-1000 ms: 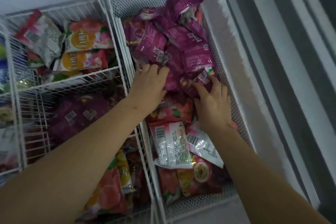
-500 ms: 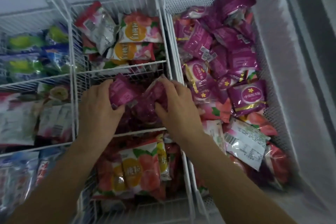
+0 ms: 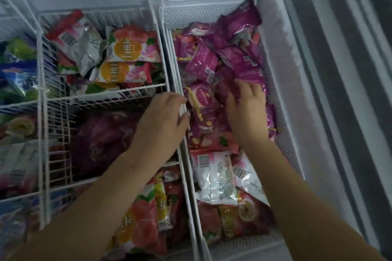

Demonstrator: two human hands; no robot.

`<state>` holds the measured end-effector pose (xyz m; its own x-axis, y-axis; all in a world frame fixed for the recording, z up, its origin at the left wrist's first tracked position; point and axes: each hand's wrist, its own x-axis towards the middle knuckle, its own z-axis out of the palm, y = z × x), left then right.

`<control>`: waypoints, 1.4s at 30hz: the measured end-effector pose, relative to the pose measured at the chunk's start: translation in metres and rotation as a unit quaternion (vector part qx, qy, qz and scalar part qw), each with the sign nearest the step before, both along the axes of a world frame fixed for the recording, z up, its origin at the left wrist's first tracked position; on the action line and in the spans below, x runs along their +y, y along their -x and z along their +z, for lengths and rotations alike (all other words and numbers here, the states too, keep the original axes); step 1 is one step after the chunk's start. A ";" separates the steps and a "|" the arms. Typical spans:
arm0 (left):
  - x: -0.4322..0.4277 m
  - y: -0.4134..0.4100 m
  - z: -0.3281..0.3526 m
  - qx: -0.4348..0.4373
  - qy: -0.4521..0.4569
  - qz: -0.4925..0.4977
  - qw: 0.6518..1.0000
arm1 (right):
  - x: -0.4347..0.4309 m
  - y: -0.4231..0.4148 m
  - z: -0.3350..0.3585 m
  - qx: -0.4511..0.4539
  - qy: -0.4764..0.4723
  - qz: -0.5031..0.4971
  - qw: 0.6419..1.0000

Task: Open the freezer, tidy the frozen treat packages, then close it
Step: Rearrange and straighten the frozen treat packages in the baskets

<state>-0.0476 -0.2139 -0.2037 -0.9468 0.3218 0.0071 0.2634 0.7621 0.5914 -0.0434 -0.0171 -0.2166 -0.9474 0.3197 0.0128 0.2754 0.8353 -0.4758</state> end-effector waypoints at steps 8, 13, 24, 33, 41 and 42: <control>0.078 0.054 -0.049 -0.035 0.246 -0.111 0.962 | 0.054 0.053 -0.040 -0.151 -0.049 -0.029 0.987; 0.076 0.044 -0.053 -0.017 0.280 -0.140 0.950 | 0.046 0.026 -0.042 -0.106 -0.042 -0.022 0.993; 0.004 -0.005 -0.001 0.043 0.074 -0.059 0.995 | -0.010 -0.038 -0.008 0.020 0.098 0.029 0.995; -0.149 -0.035 -0.023 -0.075 0.156 0.094 0.980 | -0.152 -0.026 -0.006 -0.044 0.127 0.223 0.966; -0.162 -0.026 -0.080 -0.131 0.295 -0.030 0.946 | -0.186 -0.018 -0.058 -0.238 -0.017 0.276 0.931; -0.161 -0.026 -0.085 -0.172 0.317 -0.023 0.932 | -0.187 -0.016 -0.060 -0.277 -0.025 0.292 0.915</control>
